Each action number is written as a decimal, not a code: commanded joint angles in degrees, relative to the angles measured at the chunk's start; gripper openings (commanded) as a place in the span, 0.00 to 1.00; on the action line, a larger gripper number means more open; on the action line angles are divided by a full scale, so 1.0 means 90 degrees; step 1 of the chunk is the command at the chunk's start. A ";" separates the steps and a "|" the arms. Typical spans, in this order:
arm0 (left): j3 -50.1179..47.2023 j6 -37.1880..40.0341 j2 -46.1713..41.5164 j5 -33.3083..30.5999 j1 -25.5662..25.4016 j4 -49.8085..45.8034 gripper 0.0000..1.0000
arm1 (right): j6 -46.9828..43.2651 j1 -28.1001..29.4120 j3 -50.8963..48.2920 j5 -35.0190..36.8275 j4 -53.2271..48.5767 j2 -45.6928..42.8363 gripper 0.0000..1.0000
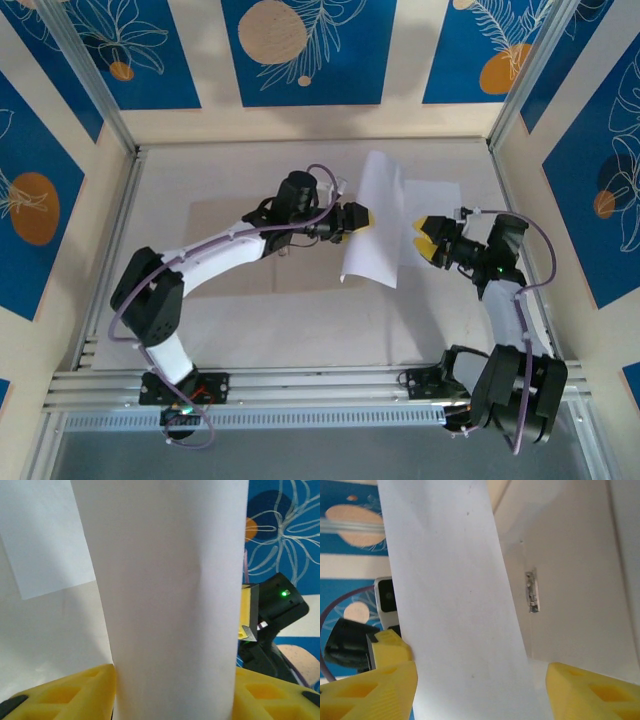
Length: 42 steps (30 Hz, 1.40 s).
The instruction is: Put the files into the folder
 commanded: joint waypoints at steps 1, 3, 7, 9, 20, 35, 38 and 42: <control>0.0029 0.0087 -0.0412 0.0326 0.0059 -0.0102 0.53 | 0.0109 0.0127 0.0083 -0.0418 0.0387 -0.0263 0.71; 0.0089 0.0116 -0.0521 0.0452 0.0063 -0.0159 0.53 | 0.0113 0.0228 0.0138 -0.0518 0.0507 -0.0375 0.72; 0.0149 0.0141 -0.0706 0.0706 0.0056 -0.0192 0.53 | 0.0133 0.0510 0.0208 -0.0632 0.0728 -0.0525 0.73; 0.0155 0.0162 -0.0776 0.0780 0.0059 -0.0212 0.53 | 0.0205 0.0649 0.0212 -0.0689 0.0939 -0.0575 0.73; 0.0093 0.0143 -0.0926 0.1507 0.0072 0.0103 0.54 | 0.0465 0.1088 0.0167 -0.0848 0.1764 -0.0845 0.74; -0.0238 -0.0360 -0.0974 0.1520 0.0066 0.0913 0.53 | 0.1003 0.1551 0.0319 -0.0526 0.2311 -0.0824 0.77; -0.0212 -0.0158 -0.0984 0.1471 0.0064 0.0646 0.53 | 0.1093 0.1680 0.0356 -0.0438 0.2426 -0.0830 0.77; -0.0142 0.0109 -0.1022 0.1436 0.0091 0.0266 0.53 | 0.1132 0.1732 0.0404 -0.0413 0.2436 -0.0819 0.77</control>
